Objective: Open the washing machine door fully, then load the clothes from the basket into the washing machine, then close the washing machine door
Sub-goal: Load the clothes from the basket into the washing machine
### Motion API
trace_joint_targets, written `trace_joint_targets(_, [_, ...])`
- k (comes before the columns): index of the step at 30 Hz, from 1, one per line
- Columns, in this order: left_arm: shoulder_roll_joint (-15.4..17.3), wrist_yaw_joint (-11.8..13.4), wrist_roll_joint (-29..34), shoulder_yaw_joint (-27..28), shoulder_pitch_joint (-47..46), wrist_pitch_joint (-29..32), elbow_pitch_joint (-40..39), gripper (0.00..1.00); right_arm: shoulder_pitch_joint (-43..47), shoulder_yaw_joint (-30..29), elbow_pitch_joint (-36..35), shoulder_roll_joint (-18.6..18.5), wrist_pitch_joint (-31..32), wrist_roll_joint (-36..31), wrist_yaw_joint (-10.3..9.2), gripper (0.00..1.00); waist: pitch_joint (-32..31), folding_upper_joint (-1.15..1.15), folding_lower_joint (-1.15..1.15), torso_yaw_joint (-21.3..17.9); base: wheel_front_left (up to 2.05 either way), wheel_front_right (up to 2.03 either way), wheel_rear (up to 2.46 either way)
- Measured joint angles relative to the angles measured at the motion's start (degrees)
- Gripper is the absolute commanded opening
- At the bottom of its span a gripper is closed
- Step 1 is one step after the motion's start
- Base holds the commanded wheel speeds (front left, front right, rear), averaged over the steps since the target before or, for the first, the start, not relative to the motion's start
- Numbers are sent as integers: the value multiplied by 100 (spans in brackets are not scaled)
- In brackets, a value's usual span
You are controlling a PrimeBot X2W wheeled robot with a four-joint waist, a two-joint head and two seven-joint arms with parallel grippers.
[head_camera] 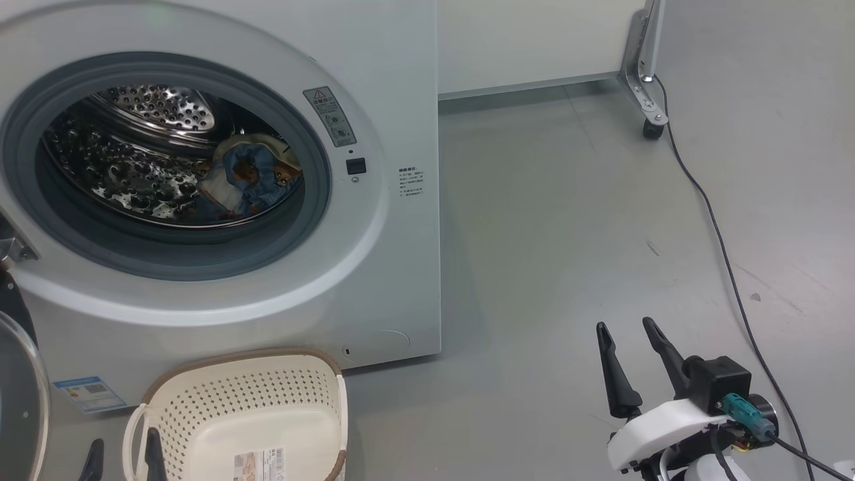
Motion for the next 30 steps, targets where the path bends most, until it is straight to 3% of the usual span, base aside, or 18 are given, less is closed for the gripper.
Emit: trace_joint_targets(30, [-135, -142, 103, 175, 74, 0, -77, 100, 14, -21, 7, 25, 0, -57, 54, 100, 16, 0, 0, 50, 0, 0, 0])
